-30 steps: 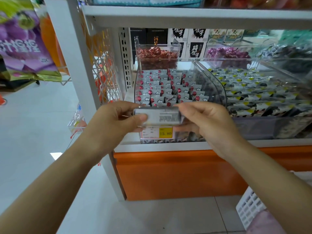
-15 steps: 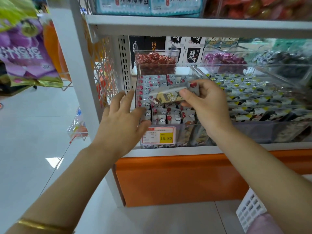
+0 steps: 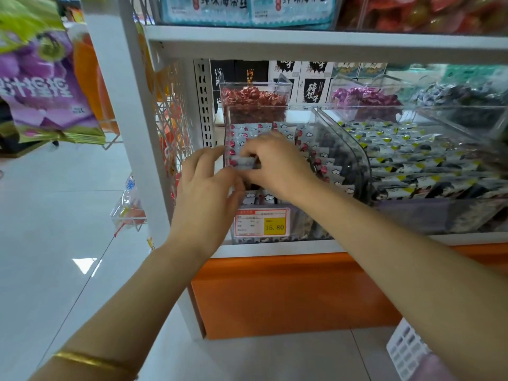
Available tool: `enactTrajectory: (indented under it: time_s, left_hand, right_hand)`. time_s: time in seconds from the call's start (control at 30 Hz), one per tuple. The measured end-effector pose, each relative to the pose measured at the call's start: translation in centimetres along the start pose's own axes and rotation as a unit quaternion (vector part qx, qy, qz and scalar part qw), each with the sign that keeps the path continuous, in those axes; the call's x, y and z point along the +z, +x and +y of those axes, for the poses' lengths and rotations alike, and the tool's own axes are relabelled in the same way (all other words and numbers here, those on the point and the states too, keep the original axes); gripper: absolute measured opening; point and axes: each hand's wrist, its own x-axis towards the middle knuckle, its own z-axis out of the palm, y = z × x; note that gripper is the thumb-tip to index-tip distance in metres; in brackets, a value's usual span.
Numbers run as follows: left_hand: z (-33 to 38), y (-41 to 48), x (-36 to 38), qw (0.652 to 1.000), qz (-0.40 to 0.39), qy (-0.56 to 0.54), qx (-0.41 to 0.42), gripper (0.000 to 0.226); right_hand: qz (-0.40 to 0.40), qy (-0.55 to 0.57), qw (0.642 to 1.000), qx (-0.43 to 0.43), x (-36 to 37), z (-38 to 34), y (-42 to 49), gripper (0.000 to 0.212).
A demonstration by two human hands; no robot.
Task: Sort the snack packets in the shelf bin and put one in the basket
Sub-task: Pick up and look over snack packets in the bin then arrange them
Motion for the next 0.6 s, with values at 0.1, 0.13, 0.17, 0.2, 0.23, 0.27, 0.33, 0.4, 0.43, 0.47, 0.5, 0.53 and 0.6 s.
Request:
enactTrajectory:
  time_s: [0.1,0.13,0.17,0.2,0.23,0.27,0.33,0.4,0.43,0.47,0.5,0.53,0.6]
  left_hand:
    - [-0.3,0.1,-0.3,0.999,-0.019,-0.027,-0.007,0.006]
    - [-0.4,0.2,-0.6,0.999,-0.025,-0.040,-0.014,0.008]
    - [-0.6,0.4,-0.8,0.998,-0.026,-0.053,-0.022,0.011]
    - [-0.7,0.5,-1.0,0.997,-0.023,-0.064,-0.030,0.014]
    - [-0.8,0.6,-1.3,0.996,-0.018,-0.072,-0.040,0.015]
    - [-0.9,0.7,-1.4,0.996,-0.015,-0.074,-0.048,0.016]
    - [-1.1,0.8,-1.5,0.996,-0.013,-0.071,-0.059,0.017]
    - [-1.1,0.8,-1.5,0.995,-0.014,-0.071,-0.067,0.020]
    - [-1.1,0.8,-1.5,0.995,-0.015,-0.074,-0.070,0.022]
    - [-1.0,0.8,-1.5,0.994,-0.016,-0.079,-0.071,0.023]
    - [-1.0,0.8,-1.5,0.994,-0.016,-0.083,-0.072,0.024]
    - [-0.9,0.8,-1.6,0.994,-0.016,-0.085,-0.072,0.024]
    - [-0.9,0.8,-1.6,0.994,-0.015,-0.081,-0.071,0.024]
  right_hand:
    - [-0.109,-0.058,0.991,-0.044,0.3,0.4,-0.2,0.017]
    - [-0.135,-0.062,0.988,-0.050,0.2,0.6,-0.1,0.020]
    - [-0.148,-0.054,0.986,-0.046,0.0,0.7,0.2,0.025]
    - [-0.150,-0.029,0.988,-0.035,-0.2,0.8,0.5,0.029]
    - [-0.142,0.011,0.990,-0.020,-0.5,0.8,0.8,0.032]
    - [-0.123,0.060,0.991,-0.003,-0.7,0.8,1.2,0.034]
    - [-0.072,0.136,0.988,0.032,-0.9,0.8,1.8,0.032]
    - [-0.048,0.144,0.988,0.041,-0.5,0.9,2.5,0.027]
    - [-0.050,0.122,0.991,0.032,-0.2,0.9,2.9,0.023]
    - [-0.059,0.080,0.995,0.017,0.3,1.0,3.3,0.019]
    - [-0.076,0.021,0.997,0.001,0.7,1.0,3.6,0.015]
    - [-0.092,-0.045,0.995,-0.013,1.0,1.0,3.8,0.013]
    - [-0.099,-0.113,0.988,-0.022,1.6,1.0,4.0,0.017]
